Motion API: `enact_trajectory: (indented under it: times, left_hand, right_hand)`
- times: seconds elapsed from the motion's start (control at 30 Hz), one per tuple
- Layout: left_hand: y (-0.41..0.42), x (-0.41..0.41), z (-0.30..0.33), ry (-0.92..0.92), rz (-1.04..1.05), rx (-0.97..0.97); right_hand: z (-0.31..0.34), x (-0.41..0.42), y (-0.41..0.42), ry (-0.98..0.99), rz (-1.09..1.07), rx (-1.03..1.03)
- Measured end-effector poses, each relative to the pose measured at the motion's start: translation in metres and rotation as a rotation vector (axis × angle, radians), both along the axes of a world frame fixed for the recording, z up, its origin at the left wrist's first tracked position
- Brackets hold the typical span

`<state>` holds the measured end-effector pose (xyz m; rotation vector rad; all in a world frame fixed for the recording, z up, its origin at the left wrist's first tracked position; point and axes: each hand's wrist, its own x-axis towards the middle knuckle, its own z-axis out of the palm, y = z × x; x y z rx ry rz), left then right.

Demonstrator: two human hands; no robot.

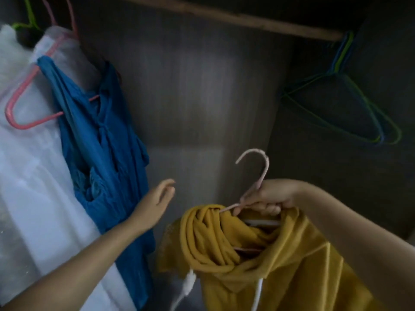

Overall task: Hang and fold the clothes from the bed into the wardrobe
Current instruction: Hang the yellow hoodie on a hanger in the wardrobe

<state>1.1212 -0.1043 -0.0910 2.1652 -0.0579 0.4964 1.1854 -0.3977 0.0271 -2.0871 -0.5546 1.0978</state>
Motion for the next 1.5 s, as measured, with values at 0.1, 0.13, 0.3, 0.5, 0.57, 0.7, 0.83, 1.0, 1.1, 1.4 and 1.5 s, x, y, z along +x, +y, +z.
enact_trajectory:
  times: [0.1,0.13,0.3,0.5,0.57,0.7,0.83,1.0,1.1,1.4,1.5]
  left_hand:
    - [-0.011,-0.003,-0.025,0.078,-0.146,-0.018]
    - [-0.015,-0.004,-0.027,0.039,-0.156,-0.02]
    - [-0.016,0.015,-0.003,0.063,-0.185,0.23]
    - [0.058,0.043,0.04,-0.127,0.022,0.473]
    - [0.08,0.055,0.051,0.039,0.067,0.378]
    - [0.053,0.059,0.048,0.383,0.188,0.681]
    - [-0.019,0.03,0.061,0.038,0.176,0.198]
    - [-0.096,0.012,0.056,0.468,-0.156,-0.477]
    - [-0.089,0.026,0.08,0.064,0.116,-0.304]
    - [-0.092,0.038,0.101,0.135,0.103,0.201]
    - [-0.086,0.039,0.103,-0.024,0.136,0.089]
  right_hand:
    - [0.028,0.002,-0.016,-0.031,-0.05,0.053]
    - [0.035,0.002,-0.02,-0.04,-0.058,0.068]
    - [0.064,0.0,-0.046,-0.056,-0.059,0.086]
    - [0.087,0.0,-0.098,-0.071,-0.065,0.074]
    - [0.077,-0.005,-0.103,-0.041,-0.075,0.078]
    - [0.047,-0.02,-0.087,-0.088,-0.022,0.101]
    - [0.054,-0.019,-0.084,-0.138,-0.079,0.191]
    - [0.057,-0.024,-0.067,-0.199,-0.187,0.227]
    - [0.048,-0.039,-0.054,-0.436,-0.068,-0.052]
    - [0.063,-0.041,-0.066,-0.544,-0.294,0.012]
    - [0.036,-0.051,-0.06,-0.596,-0.18,0.037]
